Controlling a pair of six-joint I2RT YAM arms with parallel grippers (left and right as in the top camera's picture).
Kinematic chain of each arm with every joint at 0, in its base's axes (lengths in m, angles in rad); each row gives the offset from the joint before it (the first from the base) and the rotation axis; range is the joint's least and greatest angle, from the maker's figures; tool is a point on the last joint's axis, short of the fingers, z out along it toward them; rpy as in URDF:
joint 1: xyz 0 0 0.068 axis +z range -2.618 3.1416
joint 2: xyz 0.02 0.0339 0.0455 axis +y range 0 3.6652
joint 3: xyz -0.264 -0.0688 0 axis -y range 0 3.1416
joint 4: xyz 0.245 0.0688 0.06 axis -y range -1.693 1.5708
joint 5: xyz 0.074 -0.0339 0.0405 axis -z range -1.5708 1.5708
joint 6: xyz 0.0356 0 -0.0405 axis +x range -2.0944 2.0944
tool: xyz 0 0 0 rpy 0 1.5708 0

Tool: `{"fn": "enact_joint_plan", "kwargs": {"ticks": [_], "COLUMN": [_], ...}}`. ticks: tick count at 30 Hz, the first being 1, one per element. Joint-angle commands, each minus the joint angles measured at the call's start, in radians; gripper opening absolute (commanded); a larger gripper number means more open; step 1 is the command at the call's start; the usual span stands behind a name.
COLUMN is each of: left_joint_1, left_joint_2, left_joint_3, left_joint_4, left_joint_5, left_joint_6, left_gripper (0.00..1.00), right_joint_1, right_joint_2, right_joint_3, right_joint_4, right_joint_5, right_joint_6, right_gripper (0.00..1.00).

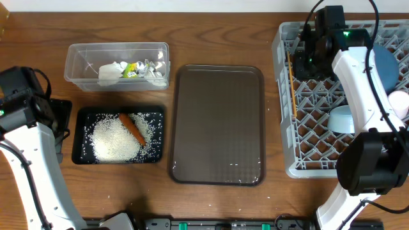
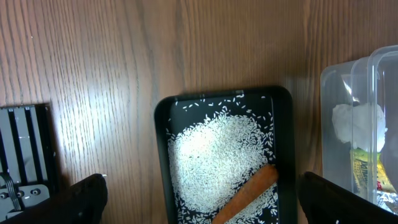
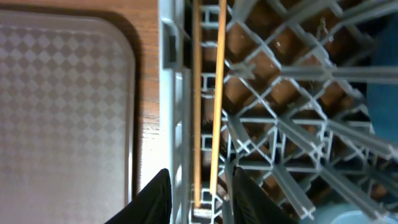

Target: Sort waste into correct bins and load items into the dishwasher rack

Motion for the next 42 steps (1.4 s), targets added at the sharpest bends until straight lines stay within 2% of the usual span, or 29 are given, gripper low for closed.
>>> {"fn": "enact_joint_plan", "kwargs": {"ticks": [1, 6, 14, 18, 20, 21, 22, 26, 31, 42], "left_joint_1": [0.004, 0.004, 0.004, 0.004, 0.004, 0.004, 0.004, 0.004, 0.004, 0.004], "left_joint_2": [0.005, 0.005, 0.005, 0.005, 0.005, 0.005, 0.005, 0.005, 0.005, 0.005], "left_joint_3": [0.007, 0.007, 0.007, 0.007, 0.007, 0.007, 0.007, 0.007, 0.007, 0.007], "left_joint_4": [-0.004, -0.004, -0.004, -0.004, -0.004, -0.004, -0.004, -0.004, -0.004, -0.004], "left_joint_5": [-0.005, -0.005, -0.005, -0.005, -0.005, -0.005, -0.005, -0.005, -0.005, -0.005], "left_joint_6": [0.009, 0.009, 0.009, 0.009, 0.009, 0.009, 0.009, 0.009, 0.009, 0.009], "left_gripper": [0.99, 0.99, 0.99, 0.99, 0.99, 0.99, 0.99, 0.99, 0.99, 0.99], "right_joint_1": [-0.002, 0.018, 0.094, 0.188, 0.24, 0.266, 0.285, 0.321, 0.32, 0.32], "right_joint_2": [0.003, -0.077, -0.381, -0.579, -0.679, -0.734, -0.778, -0.942, -1.055, -1.08], "right_joint_3": [-0.005, -0.004, -0.019, -0.132, -0.22, -0.273, -0.317, -0.48, -0.573, -0.584], "right_joint_4": [-0.032, -0.12, -0.312, -0.317, -0.292, -0.277, -0.266, -0.252, -0.264, -0.316], "right_joint_5": [0.008, -0.063, -0.077, -0.04, 0.008, 0.041, 0.071, 0.093, 0.076, 0.08], "right_joint_6": [0.078, 0.127, 0.176, 0.235, 0.291, 0.322, 0.348, 0.398, 0.407, 0.397], "right_gripper": [0.31, 0.33, 0.39, 0.41, 0.47, 0.57, 0.99, 0.99, 0.99, 0.99]}}
